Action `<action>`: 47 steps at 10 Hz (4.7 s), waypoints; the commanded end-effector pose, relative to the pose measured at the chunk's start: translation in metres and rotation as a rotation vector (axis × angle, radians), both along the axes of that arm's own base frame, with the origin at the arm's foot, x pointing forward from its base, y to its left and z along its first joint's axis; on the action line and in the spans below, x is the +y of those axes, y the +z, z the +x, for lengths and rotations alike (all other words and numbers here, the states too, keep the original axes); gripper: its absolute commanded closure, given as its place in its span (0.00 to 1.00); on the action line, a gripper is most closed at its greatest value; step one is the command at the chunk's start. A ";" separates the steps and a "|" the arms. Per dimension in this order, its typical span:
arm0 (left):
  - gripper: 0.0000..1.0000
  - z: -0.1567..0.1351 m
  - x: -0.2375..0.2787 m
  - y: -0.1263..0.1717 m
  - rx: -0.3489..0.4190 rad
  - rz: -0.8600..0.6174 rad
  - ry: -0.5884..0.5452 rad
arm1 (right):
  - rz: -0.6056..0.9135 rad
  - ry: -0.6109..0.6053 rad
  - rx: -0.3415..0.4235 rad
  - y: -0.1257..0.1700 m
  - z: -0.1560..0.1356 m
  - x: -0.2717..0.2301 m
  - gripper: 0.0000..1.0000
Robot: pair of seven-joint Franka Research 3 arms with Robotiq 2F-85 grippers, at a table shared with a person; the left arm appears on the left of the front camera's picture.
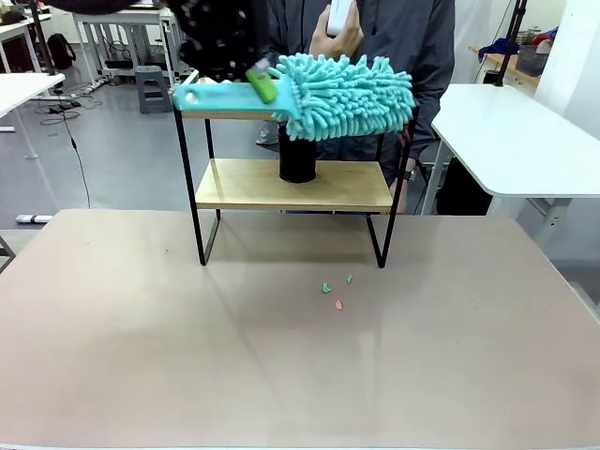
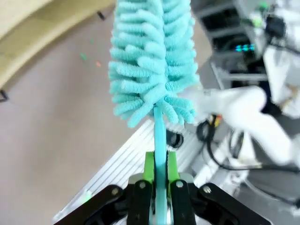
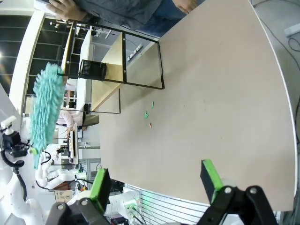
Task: Clean the shelf.
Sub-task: Clean the remaining tier of the Shelf with the Duster once objects are removed, then hand the Duster back to the human.
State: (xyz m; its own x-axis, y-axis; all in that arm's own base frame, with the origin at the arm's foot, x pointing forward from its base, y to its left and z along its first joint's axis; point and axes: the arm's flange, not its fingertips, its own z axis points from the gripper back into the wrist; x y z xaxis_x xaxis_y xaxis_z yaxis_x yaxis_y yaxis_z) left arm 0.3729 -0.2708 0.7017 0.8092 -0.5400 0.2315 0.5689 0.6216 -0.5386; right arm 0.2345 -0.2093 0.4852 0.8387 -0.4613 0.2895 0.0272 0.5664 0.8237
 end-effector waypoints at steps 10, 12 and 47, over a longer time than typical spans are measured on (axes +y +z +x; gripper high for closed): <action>0.88 -0.103 0.248 -0.006 -0.122 -0.389 0.393 | 0.007 0.007 -0.034 0.001 0.002 0.000 0.00; 0.88 -0.142 0.337 -0.028 -0.161 -0.570 0.823 | 0.007 0.007 -0.034 0.001 0.002 0.000 0.00; 0.88 -0.035 0.163 -0.082 -0.400 -0.513 -0.034 | 0.248 0.032 -0.463 0.193 0.087 0.149 0.00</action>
State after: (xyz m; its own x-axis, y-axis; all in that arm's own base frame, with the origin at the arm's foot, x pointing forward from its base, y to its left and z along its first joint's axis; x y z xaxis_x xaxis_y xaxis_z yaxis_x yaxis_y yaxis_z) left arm 0.3328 -0.0914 0.6372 0.5874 -0.2591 0.7667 0.7943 0.3661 -0.4849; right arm 0.3192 -0.0692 0.6839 0.6448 -0.5546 0.5260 -0.3868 0.3568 0.8504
